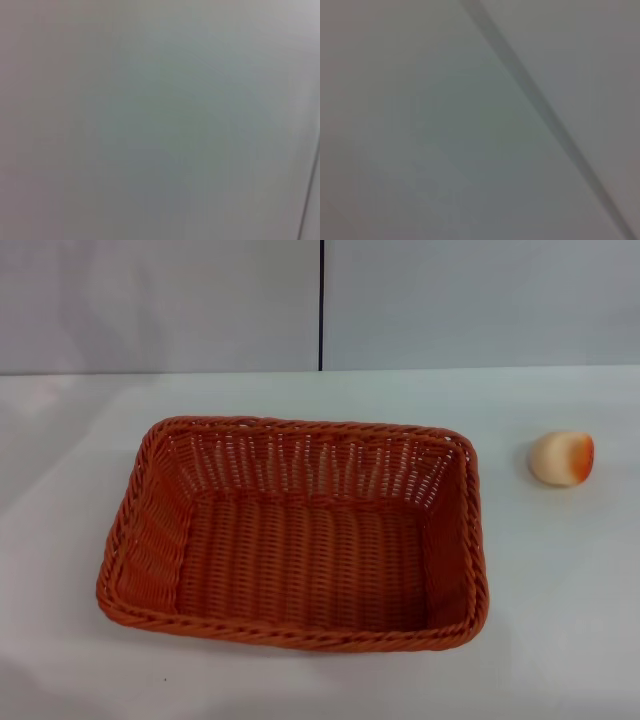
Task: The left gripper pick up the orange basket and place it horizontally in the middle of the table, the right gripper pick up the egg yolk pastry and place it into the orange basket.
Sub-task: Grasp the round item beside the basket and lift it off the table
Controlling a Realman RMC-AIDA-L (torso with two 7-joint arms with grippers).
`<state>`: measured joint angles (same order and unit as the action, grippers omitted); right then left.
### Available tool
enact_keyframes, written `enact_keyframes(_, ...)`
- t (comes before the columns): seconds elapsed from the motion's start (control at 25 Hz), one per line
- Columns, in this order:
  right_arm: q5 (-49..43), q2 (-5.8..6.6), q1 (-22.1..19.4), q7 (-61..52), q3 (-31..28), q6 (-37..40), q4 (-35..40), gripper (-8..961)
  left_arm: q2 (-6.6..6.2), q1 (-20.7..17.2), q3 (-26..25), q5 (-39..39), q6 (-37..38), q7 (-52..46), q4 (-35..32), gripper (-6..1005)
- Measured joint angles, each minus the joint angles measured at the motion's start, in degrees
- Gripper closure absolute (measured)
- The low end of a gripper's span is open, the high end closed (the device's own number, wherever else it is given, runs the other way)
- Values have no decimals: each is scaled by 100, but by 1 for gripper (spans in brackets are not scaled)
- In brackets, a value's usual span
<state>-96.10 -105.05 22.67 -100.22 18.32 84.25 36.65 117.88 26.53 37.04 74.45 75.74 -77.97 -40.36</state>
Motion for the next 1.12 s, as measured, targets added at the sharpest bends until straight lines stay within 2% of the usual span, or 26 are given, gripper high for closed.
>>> enact_keyframes(0.08, -935, 153, 224, -692, -23, 281, 493, 300, 5, 21, 19, -578, 350, 855, 524, 369)
enact_keyframes(0.2, -2379, 351, 717, -1384, -31, 722, 998, 300, 18, 43, 24, -861, 580, 1317, 853, 374)
enact_keyframes(0.28, -3059, 457, 1073, -1467, 30, 955, 1055, 301, 27, 73, 25, -951, 651, 1455, 1031, 377)
enact_keyframes(0.36, -3641, 525, 1413, -1472, 293, 1085, 979, 301, 28, 109, 27, -974, 666, 1463, 1152, 380)
enact_keyframes(0.48, -4156, 536, 1812, -1472, 1123, 986, 759, 301, 34, 128, 102, -973, 732, 1518, 1237, 383)
enact_keyframes(0.56, -4426, 445, 2019, -1521, 1600, 772, 637, 301, 45, 129, 215, -974, 810, 1602, 1266, 383)
enact_keyframes(0.64, -4773, 280, 2212, -1588, 1870, 508, 545, 300, 54, 119, 272, -981, 881, 1656, 1274, 383)
enact_keyframes(0.92, -5841, -395, 2543, -1788, 2164, -56, 634, 300, 62, 93, 259, -1053, 1009, 1726, 1445, 383)
enact_keyframes(1.0, -5998, -513, 2589, -1812, 2206, -151, 637, 308, 55, 92, 239, -1067, 1042, 1763, 1495, 383)
enact_keyframes(1.12, -6063, -626, 2617, -1820, 2295, -267, 606, 331, 52, 83, 224, -1128, 1123, 1793, 1553, 383)
